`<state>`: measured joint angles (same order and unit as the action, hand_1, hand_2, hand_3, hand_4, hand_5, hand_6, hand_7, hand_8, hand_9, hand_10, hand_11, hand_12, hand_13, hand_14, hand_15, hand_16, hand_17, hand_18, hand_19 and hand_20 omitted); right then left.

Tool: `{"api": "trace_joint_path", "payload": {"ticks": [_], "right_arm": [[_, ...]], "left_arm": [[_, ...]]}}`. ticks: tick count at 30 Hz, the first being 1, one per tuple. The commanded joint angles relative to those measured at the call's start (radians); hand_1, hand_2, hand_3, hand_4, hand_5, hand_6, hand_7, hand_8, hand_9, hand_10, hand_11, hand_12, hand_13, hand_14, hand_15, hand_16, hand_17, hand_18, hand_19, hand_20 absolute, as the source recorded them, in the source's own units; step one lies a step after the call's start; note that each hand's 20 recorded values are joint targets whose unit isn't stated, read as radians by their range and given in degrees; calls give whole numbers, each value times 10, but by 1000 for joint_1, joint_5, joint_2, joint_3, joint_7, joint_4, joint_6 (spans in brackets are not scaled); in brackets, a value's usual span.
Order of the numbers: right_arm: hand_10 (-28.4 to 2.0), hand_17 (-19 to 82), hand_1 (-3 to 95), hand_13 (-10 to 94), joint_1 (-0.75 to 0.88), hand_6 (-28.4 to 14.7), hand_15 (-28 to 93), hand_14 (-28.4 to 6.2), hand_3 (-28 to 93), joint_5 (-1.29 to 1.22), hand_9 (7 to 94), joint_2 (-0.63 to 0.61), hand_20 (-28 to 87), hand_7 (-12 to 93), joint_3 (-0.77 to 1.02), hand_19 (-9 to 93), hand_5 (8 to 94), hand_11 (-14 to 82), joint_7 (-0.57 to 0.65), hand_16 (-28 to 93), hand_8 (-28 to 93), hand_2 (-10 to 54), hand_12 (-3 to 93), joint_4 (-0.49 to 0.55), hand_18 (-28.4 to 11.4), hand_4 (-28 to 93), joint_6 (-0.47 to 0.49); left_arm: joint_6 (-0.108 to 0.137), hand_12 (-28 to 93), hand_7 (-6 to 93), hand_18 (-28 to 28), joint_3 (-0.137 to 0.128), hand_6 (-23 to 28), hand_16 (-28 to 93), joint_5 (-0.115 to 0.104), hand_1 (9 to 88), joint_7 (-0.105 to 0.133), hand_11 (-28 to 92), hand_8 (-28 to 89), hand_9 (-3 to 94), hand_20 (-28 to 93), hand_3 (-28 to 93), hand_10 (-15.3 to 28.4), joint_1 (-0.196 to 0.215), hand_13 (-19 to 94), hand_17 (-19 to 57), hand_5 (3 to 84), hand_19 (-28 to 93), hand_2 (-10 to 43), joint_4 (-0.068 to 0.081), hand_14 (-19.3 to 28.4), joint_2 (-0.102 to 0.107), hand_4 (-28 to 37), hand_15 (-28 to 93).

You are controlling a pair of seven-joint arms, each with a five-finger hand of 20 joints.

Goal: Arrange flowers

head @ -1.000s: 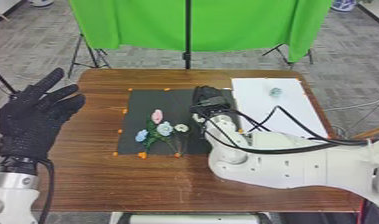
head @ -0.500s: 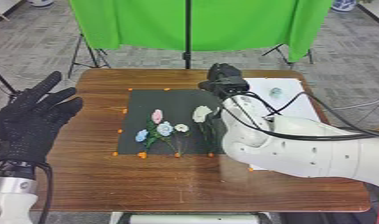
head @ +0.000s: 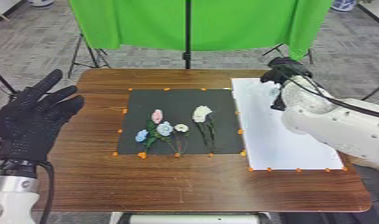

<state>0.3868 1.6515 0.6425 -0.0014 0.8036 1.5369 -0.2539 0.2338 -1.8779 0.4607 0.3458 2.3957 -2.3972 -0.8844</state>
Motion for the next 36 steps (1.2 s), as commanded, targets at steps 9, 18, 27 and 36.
{"api": "trace_joint_path", "payload": {"ticks": [9,18,27,36], "right_arm": [[-144,377,250,581,170,13,624,-127,827,19,305,-32,113,125,159,932,306,39,-52,87,-117,-37,119,-67,-170,-279,269],[-139,372,263,576,201,19,641,-123,842,24,296,-25,113,140,167,932,269,40,-49,76,-127,-33,114,-70,-172,-282,279],[-102,376,326,669,95,40,582,-82,817,148,460,-6,34,175,-85,932,434,77,-32,95,-149,-75,106,-70,-168,-282,-23],[-65,432,432,782,31,48,542,-35,731,254,739,48,62,202,-234,932,682,157,57,155,-89,-95,134,-114,-151,-283,-208]], "left_arm": [[-4,121,147,258,19,87,-123,1,224,7,318,-101,339,256,788,210,7,266,-51,356,621,77,7,284,-2,-251,622],[-16,121,147,258,27,86,-122,2,224,-14,317,-101,340,256,788,210,-14,265,-51,355,620,76,16,284,0,-250,623],[-14,121,148,258,29,86,-122,0,225,-10,317,-101,339,256,787,211,-13,265,-52,355,620,77,18,284,4,-249,623],[-11,121,148,258,31,86,-122,-3,225,10,317,-101,340,256,786,210,-7,266,-52,356,619,77,17,284,7,-249,622]]}}
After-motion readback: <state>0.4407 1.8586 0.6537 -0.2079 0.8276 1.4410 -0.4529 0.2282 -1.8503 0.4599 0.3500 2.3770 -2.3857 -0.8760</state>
